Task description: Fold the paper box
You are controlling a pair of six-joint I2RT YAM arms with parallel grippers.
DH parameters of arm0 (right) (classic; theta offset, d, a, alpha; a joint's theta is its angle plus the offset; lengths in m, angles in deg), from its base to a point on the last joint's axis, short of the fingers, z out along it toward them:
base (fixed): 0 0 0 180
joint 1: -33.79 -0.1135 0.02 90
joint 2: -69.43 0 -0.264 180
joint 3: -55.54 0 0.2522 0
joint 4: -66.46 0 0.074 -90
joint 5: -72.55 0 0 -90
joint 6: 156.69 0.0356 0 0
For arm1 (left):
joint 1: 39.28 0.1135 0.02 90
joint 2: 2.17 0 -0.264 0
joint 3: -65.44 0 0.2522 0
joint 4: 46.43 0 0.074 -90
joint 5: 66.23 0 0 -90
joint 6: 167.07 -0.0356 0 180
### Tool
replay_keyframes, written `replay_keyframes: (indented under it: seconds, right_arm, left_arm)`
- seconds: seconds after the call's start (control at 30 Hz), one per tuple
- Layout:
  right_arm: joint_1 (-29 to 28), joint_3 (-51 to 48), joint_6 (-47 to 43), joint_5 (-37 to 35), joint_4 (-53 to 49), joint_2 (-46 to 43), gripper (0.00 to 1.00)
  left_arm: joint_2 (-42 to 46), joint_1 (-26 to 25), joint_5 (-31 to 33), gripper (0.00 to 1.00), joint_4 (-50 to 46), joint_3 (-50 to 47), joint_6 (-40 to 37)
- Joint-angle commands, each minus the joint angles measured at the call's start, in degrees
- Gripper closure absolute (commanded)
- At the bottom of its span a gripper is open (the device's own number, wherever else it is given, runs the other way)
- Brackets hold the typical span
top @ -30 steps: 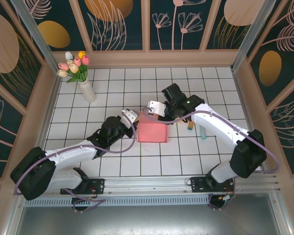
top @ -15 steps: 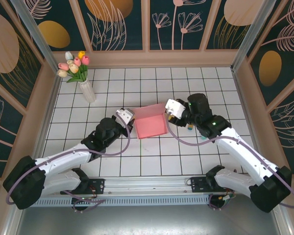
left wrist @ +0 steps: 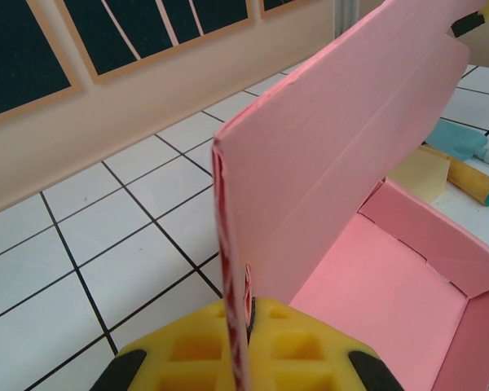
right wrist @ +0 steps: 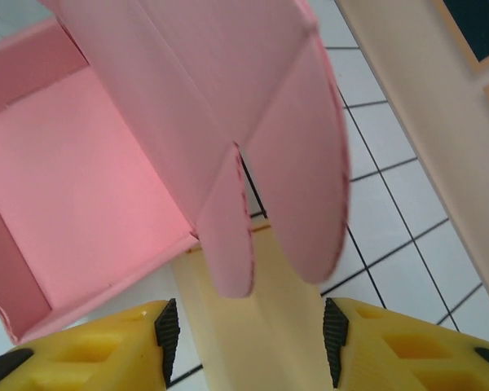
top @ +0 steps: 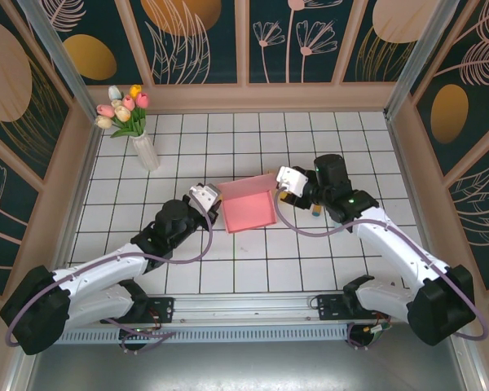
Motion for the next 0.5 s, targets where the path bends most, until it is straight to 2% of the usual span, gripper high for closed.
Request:
replay_keyframes:
  seconds: [0.0,0.13,0.27,0.47]
  right_arm:
    - [-0.51,-0.98,-1.39,7.00,2.76,1.14,0.49]
    - [-2.32,-1.78,-0.91,6.97,4.40,3.39,0.49]
    - [-3.81,-1.54,2.21,7.10,5.01,6.10,0.55]
    - [-8.05,-3.09,16.51,5.05,12.57,6.71,0.61]
  left_arm:
    - [0.60,-0.09,0.55,1.00,1.81,-0.54,-0.73]
    - [0.07,-0.09,0.18,1.00,2.01,-0.30,-0.58]
    - [0.01,-0.05,2.44,1.00,2.38,-0.29,0.23]
    - [-1.59,-0.07,6.01,1.00,4.07,0.05,1.82]
